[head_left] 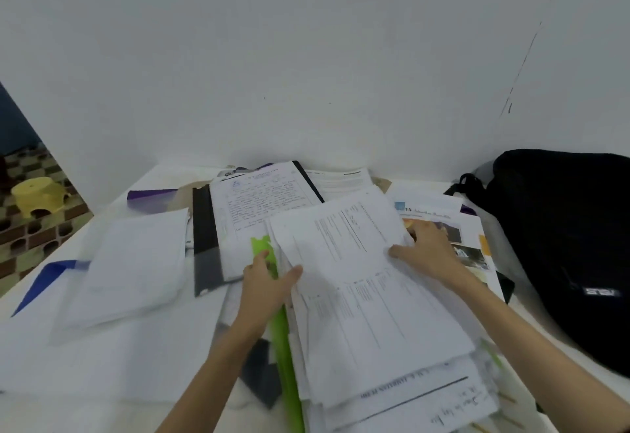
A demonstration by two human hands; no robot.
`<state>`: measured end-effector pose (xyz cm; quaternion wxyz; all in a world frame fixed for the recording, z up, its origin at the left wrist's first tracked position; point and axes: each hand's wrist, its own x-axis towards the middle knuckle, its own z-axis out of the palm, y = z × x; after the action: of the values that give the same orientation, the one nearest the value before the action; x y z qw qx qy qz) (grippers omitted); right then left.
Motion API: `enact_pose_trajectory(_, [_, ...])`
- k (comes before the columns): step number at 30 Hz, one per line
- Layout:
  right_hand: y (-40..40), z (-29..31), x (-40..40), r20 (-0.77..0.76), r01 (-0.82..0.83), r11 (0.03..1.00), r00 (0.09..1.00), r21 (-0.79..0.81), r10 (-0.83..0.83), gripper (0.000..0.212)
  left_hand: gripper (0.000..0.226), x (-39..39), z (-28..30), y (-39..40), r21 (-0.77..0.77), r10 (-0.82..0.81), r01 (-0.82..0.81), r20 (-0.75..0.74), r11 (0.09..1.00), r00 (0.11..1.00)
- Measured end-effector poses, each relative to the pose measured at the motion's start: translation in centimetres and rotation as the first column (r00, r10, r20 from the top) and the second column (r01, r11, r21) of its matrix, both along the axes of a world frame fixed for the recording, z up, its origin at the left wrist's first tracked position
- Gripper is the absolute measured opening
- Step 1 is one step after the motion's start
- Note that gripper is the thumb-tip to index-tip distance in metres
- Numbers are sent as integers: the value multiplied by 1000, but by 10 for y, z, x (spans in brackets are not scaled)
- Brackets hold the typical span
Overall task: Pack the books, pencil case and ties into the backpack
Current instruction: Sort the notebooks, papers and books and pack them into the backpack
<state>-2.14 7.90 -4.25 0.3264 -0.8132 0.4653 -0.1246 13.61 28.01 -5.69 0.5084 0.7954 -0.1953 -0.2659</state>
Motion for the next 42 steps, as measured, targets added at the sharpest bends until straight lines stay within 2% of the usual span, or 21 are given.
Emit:
enact_pose_trajectory(3, [1, -3, -2, 65, 10, 999, 998, 51, -13, 42, 75, 3, 4, -1, -66, 51, -66, -203, 996, 978])
enact_pose_trajectory(6, [1, -1, -8, 174, 23, 987, 984, 156, -50, 45, 34, -7, 19, -6, -193, 14, -85, -344, 978, 939])
enact_pose_trajectory(8, [1, -2, -9, 210, 24, 977, 975, 210, -69, 41, 39, -17, 24, -14, -247, -33, -56, -342, 967, 939])
enact_pose_trajectory(10, [0, -4, -10, 246, 34, 960, 964, 277, -105, 37, 49, -31, 30, -26, -292, -90, 11, -258, 956, 962])
enact_pose_trajectory(13, [-4, -5, -14, 283, 35, 933, 948, 358, -144, 27, 55, -46, 37, -38, -283, -166, 102, -214, 954, 963])
enact_pose_trajectory(16, [-8, -1, -21, 307, 52, 885, 927, 463, -216, 18, 55, -43, 40, -41, -289, -144, 72, -235, 955, 961])
enact_pose_trajectory(18, [-14, 3, -25, 365, 27, 818, 886, 575, -286, 37, 52, -40, 43, -40, -323, -119, 12, -314, 946, 942])
enact_pose_trajectory(20, [-16, 13, -28, 461, -41, 785, 828, 618, -319, 59, 48, -38, 54, -39, -362, -142, 10, -340, 932, 930])
enact_pose_trajectory(22, [-19, 29, -30, 594, -144, 797, 746, 586, -301, 94, 41, -35, 74, -40, -438, -185, 53, -265, 898, 946])
enact_pose_trajectory(23, [-18, 42, -31, 662, -216, 798, 696, 562, -278, 101, 39, -33, 86, -42, -482, -206, 79, -215, 872, 955])
enact_pose_trajectory(24, [-18, 57, -31, 722, -299, 791, 648, 534, -242, 94, 37, -32, 100, -43, -527, -228, 111, -163, 842, 960])
enact_pose_trajectory(26, [-15, 90, -31, 820, -391, 821, 552, 415, -152, 45, 37, -28, 127, -46, -580, -246, 187, -24, 793, 969])
enact_pose_trajectory(27, [-13, 107, -30, 849, -383, 853, 514, 354, -122, 28, 38, -24, 140, -48, -595, -243, 230, 59, 770, 968])
enact_pose_trajectory(29, [-10, 132, -25, 901, -351, 905, 427, 240, -73, 19, 48, -14, 160, -51, -606, -215, 286, 189, 743, 958])
enact_pose_trajectory(31, [-6, 146, -16, 926, -288, 943, 373, 169, -53, 21, 58, -3, 170, -55, -613, -158, 297, 271, 732, 949])
enact_pose_trajectory(34, [-5, 142, -5, 931, -217, 966, 362, 140, -53, 16, 58, 9, 164, -61, -642, -52, 224, 275, 734, 960])
enact_pose_trajectory(37, [-3, 123, 5, 910, -201, 971, 413, 130, -37, 4, 66, 16, 145, -64, -643, -47, 197, 243, 740, 969])
enact_pose_trajectory(40, [-3, 110, 15, 874, -208, 973, 486, 98, 16, 22, 45, 34, 133, -62, -677, -69, 179, 186, 714, 980])
enact_pose_trajectory(42, [-4, 104, 20, 849, -201, 974, 528, 102, 20, 34, 54, 47, 123, -58, -672, -91, 171, 153, 720, 984])
